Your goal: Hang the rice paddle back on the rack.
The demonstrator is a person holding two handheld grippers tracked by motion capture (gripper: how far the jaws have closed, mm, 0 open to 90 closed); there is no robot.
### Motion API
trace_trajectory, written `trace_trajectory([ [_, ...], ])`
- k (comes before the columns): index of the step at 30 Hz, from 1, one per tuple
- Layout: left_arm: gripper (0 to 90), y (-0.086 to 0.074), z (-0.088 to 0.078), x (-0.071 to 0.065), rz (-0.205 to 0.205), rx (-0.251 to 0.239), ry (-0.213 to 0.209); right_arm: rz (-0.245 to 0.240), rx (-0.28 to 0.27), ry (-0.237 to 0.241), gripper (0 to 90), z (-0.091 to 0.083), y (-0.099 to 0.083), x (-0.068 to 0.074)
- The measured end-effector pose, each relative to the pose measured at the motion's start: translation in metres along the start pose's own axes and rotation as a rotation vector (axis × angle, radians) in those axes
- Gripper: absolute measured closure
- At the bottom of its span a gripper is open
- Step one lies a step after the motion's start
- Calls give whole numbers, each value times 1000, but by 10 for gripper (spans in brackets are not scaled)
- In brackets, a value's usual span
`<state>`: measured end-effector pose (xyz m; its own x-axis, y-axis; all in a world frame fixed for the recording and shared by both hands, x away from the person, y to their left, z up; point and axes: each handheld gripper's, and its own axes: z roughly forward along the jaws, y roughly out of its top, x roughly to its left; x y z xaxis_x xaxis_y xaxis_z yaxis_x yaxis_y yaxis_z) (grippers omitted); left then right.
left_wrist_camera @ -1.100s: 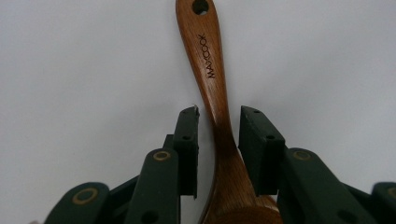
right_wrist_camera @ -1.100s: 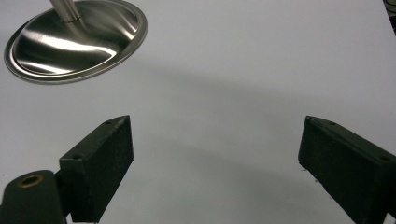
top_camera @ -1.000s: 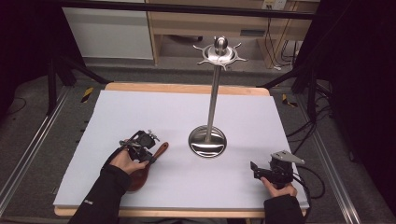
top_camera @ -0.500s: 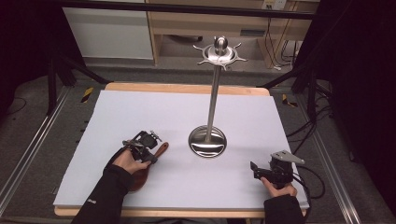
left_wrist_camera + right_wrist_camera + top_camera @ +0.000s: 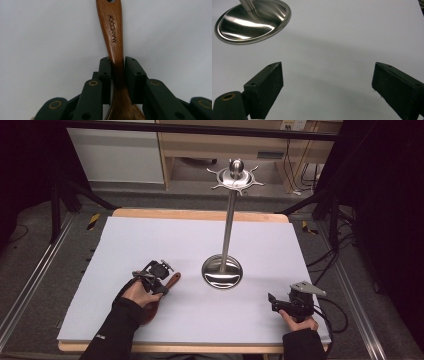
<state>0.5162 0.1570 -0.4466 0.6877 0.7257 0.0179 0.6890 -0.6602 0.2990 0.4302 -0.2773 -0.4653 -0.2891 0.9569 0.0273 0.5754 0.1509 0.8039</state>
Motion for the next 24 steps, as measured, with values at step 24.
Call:
trace_trajectory([
  [24,780,2,-1,2,5,6,-4,-7,4,6,105,1,0,0],
])
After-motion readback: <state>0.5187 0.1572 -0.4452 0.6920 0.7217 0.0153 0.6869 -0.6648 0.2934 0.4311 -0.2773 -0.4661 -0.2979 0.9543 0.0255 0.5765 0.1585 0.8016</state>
